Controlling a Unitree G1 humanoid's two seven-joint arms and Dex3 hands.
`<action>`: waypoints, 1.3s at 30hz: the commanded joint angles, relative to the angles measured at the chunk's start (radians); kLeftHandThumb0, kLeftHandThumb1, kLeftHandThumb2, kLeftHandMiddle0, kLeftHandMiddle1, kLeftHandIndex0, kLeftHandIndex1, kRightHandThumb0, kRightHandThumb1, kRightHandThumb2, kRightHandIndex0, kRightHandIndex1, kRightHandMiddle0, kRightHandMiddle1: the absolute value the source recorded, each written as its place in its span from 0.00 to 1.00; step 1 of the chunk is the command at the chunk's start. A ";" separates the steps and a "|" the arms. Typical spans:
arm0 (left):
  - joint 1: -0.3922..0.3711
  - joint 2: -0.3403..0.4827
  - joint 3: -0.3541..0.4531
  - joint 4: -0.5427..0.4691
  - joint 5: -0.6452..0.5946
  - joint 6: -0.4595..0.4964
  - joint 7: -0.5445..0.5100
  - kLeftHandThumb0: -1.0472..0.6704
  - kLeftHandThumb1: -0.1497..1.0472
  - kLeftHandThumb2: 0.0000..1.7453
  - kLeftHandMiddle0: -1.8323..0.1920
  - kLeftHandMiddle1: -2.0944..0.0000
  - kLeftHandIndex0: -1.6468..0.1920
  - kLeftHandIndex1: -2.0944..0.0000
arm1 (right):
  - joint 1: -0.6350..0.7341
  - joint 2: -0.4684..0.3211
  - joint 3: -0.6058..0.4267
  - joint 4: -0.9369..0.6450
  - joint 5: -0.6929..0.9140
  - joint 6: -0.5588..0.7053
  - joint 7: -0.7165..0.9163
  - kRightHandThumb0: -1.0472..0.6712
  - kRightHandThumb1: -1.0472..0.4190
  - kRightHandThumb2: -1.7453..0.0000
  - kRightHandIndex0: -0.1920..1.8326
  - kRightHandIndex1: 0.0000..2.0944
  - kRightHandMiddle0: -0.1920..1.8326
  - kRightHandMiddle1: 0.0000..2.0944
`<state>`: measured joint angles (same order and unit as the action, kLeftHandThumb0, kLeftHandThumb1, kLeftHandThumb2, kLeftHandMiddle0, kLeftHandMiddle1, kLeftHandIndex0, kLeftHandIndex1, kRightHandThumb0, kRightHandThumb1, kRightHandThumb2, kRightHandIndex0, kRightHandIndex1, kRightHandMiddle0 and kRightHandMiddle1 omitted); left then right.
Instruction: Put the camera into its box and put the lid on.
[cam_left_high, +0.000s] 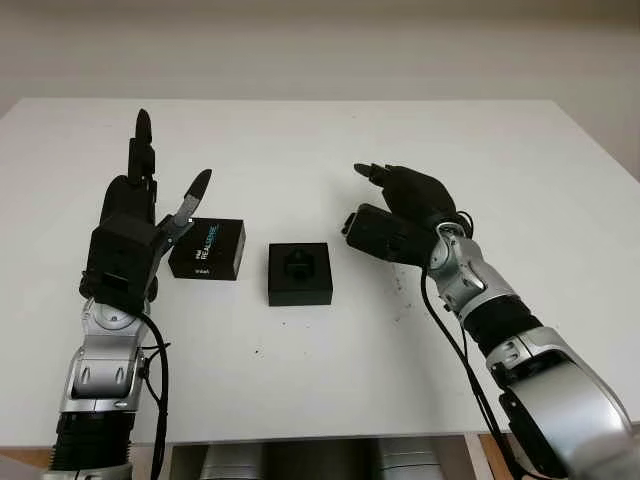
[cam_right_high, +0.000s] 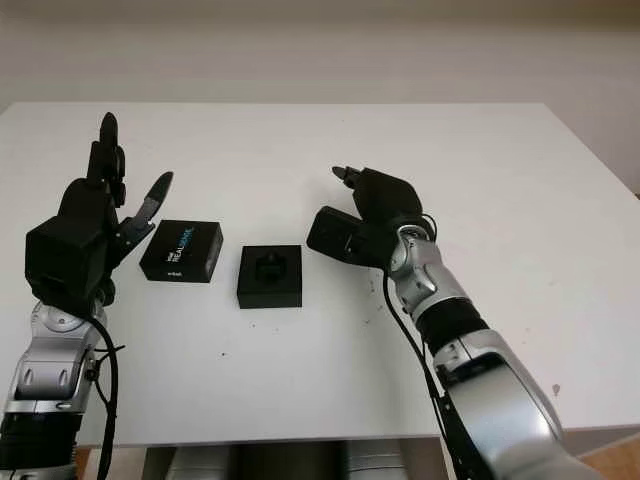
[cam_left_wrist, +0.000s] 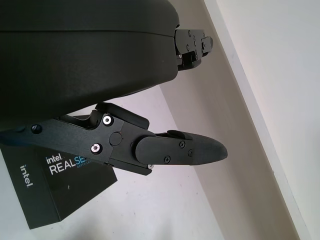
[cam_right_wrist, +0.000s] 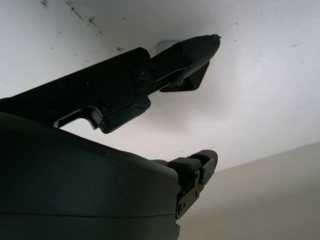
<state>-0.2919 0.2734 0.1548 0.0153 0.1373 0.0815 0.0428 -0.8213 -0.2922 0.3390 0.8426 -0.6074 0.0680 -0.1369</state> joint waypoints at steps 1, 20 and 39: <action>-0.017 0.002 -0.003 -0.001 -0.003 -0.012 -0.001 0.25 1.00 0.17 0.95 0.98 0.96 0.97 | -0.015 0.001 0.004 0.005 0.000 -0.011 -0.013 0.20 0.11 0.97 0.19 0.05 0.26 0.07; -0.016 0.008 -0.003 0.009 -0.001 -0.028 -0.011 0.24 1.00 0.16 0.94 0.97 0.94 0.97 | -0.033 0.002 0.117 0.165 -0.097 -0.056 -0.141 0.20 0.09 0.97 0.24 0.03 0.25 0.34; -0.015 0.005 -0.001 0.015 -0.017 -0.039 -0.015 0.25 1.00 0.15 0.94 0.98 0.94 0.97 | -0.059 -0.002 0.212 0.273 -0.186 -0.081 -0.290 0.27 0.06 0.97 0.38 0.08 0.24 0.88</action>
<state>-0.2919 0.2742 0.1542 0.0272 0.1227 0.0514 0.0281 -0.8686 -0.2897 0.5423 1.1032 -0.7810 -0.0135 -0.4171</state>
